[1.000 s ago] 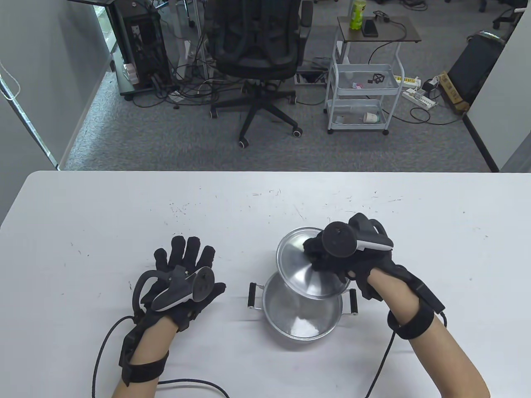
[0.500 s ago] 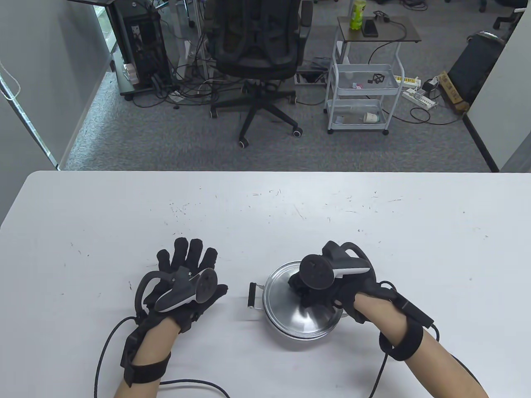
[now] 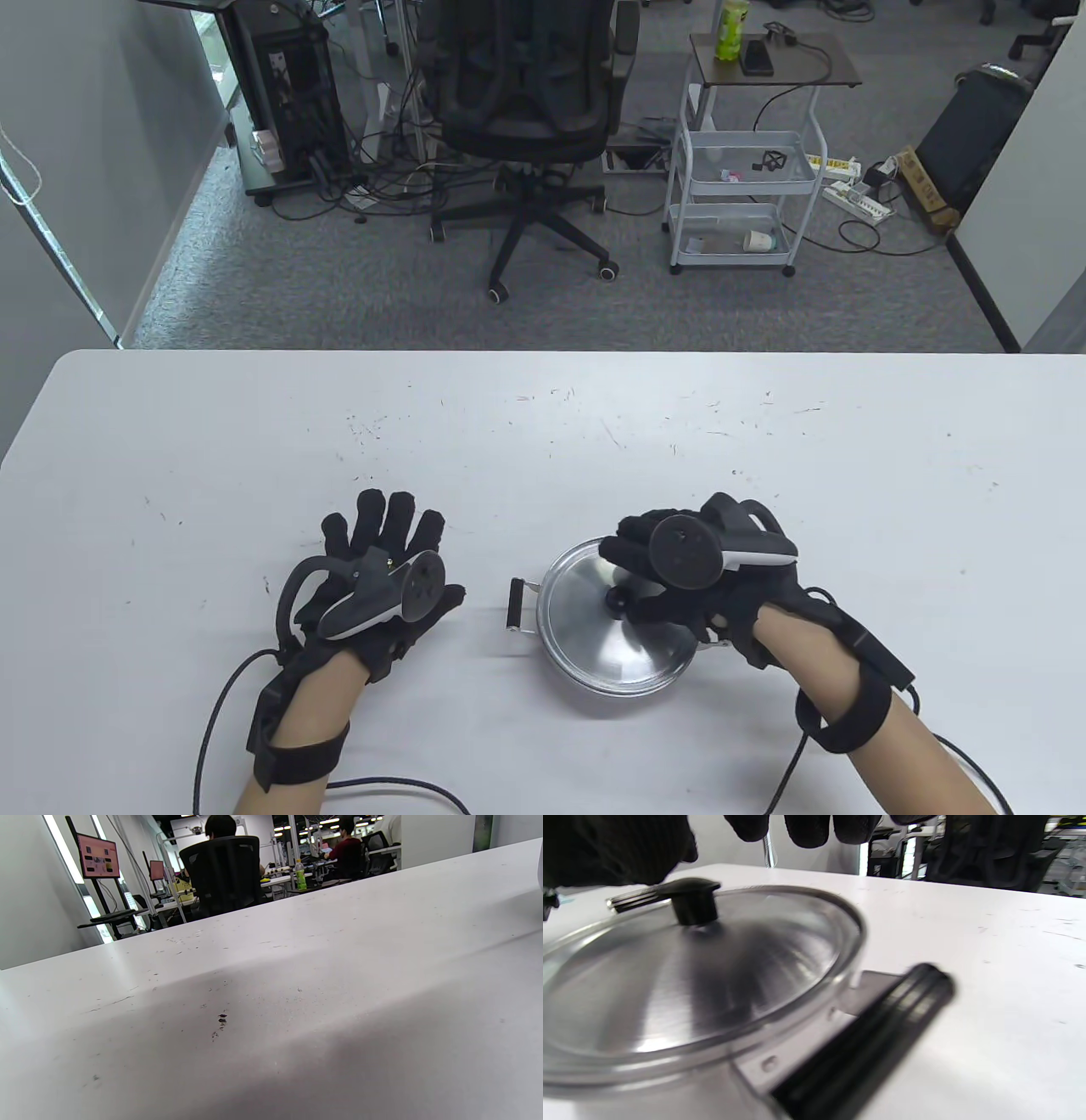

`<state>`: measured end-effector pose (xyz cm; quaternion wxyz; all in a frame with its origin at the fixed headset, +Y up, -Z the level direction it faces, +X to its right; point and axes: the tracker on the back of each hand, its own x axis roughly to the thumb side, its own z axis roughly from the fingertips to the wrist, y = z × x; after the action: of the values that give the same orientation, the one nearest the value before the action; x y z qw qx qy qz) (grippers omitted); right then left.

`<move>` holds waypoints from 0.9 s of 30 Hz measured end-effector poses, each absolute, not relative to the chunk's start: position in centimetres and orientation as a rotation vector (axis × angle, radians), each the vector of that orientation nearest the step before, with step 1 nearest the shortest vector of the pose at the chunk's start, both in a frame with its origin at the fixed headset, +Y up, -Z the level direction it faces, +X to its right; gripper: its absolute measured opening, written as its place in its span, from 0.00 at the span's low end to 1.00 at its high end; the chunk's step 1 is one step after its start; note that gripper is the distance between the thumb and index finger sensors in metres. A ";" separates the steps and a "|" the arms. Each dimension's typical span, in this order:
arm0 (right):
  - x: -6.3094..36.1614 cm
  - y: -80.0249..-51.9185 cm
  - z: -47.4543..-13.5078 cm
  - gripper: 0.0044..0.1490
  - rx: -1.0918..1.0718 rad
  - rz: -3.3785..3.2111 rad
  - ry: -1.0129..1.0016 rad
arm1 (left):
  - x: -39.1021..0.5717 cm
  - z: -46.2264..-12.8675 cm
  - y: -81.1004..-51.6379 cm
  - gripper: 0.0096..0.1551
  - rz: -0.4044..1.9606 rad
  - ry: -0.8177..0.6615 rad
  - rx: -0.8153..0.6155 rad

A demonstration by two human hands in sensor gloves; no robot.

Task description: Cover the pot

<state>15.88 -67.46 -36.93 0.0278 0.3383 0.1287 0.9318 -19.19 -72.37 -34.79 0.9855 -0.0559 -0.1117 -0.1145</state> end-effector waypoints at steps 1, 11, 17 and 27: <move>16.6 -67.4 -37.0 0.47 1.003 2.871 0.391 | -19.2 -34.8 -72.4 0.59 -0.230 -0.225 -0.113; 27.2 -70.1 -36.3 0.50 0.460 2.899 0.259 | -19.3 -34.8 -72.6 0.59 -0.235 -0.220 -0.118; 31.1 -73.6 -35.8 0.52 0.273 2.895 0.374 | -19.0 -34.8 -73.2 0.59 -0.239 -0.240 -0.100; 32.6 -76.9 -34.9 0.55 0.220 2.910 0.434 | -19.0 -34.4 -73.8 0.59 -0.256 -0.245 -0.086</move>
<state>32.55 -76.86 -34.86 0.0956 0.0741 0.1464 0.9818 -19.05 -73.75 -34.39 0.9834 -0.0430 -0.1218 -0.1273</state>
